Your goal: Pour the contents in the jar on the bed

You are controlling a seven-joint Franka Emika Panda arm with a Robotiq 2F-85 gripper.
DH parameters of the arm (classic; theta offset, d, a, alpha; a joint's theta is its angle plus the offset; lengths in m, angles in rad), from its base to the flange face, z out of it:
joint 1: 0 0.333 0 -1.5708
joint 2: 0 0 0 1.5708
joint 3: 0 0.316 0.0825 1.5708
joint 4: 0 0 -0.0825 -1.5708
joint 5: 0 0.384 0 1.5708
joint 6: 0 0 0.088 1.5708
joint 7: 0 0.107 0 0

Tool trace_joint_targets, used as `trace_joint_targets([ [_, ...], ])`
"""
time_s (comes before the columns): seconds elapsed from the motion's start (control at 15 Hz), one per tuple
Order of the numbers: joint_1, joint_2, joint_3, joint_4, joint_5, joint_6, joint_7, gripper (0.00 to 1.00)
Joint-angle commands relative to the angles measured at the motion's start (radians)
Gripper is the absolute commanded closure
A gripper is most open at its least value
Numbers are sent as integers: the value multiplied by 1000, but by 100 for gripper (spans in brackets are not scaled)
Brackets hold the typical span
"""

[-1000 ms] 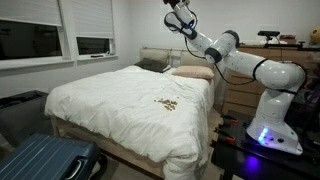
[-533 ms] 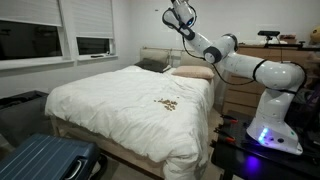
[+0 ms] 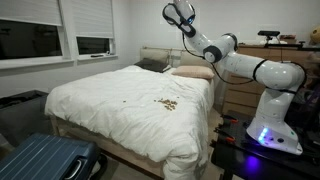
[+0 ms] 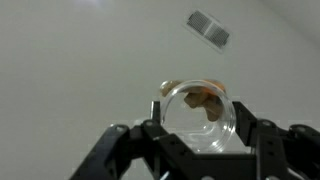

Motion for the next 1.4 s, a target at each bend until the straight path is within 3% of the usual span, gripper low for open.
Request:
trace_joint_targets([
  [0.0,-34,-1,0,-104,112,0,-30,55],
  [1.2,-128,-6,0,-380,431,0,-96,55],
  [1.33,-122,-5,0,-356,433,0,-87,55],
])
